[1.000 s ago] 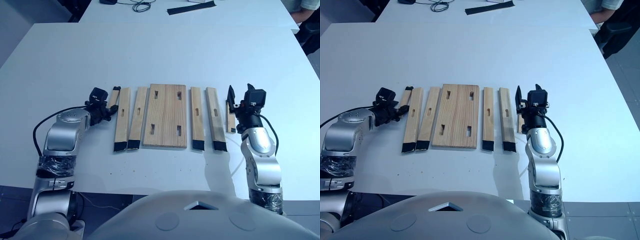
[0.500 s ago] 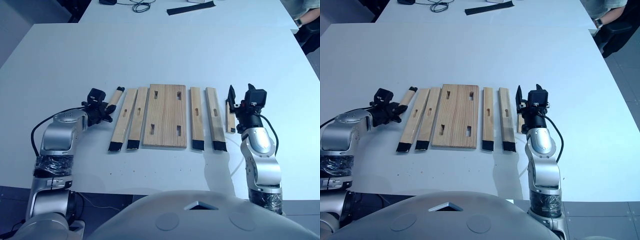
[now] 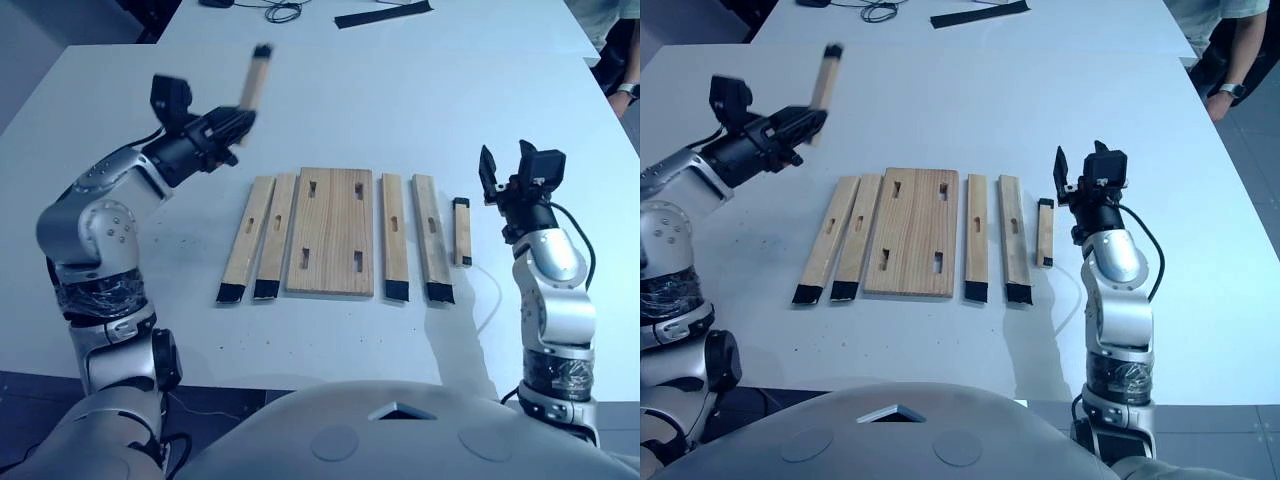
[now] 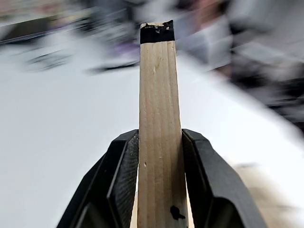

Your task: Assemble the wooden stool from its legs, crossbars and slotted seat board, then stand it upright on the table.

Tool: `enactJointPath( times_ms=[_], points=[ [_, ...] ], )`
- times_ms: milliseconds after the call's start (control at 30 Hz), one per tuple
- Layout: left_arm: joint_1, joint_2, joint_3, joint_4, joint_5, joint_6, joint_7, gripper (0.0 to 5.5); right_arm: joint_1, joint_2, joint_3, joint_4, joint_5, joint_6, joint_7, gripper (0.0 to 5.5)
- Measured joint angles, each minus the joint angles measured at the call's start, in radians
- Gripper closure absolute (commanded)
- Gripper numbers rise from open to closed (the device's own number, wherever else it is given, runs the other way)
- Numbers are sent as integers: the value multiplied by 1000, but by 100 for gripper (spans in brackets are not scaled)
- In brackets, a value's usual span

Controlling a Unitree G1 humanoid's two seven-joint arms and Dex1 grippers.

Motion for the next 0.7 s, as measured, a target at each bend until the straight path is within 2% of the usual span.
enactJointPath(
  times_ms=[133, 267, 433, 567, 700],
  points=[
    [-18, -14, 12, -59, -205, 54, -32, 419, -79, -52, -73, -3, 322, 172, 153, 258],
    [-17, -23, 12, -83, -369, 76, -39, 419, -144, -165, -110, 0, 683, 374, 355, 258],
    [6, -34, -48, -147, -521, 90, -84, 419, -304, -343, -83, 41, 1078, 693, 562, 258],
    [88, -33, -134, -215, -545, 87, -122, 419, -436, -373, -9, 70, 1176, 796, 566, 258],
    [134, -16, -178, -231, -537, 61, -133, 419, -441, -372, 28, 66, 1211, 819, 544, 258]
  ],
)
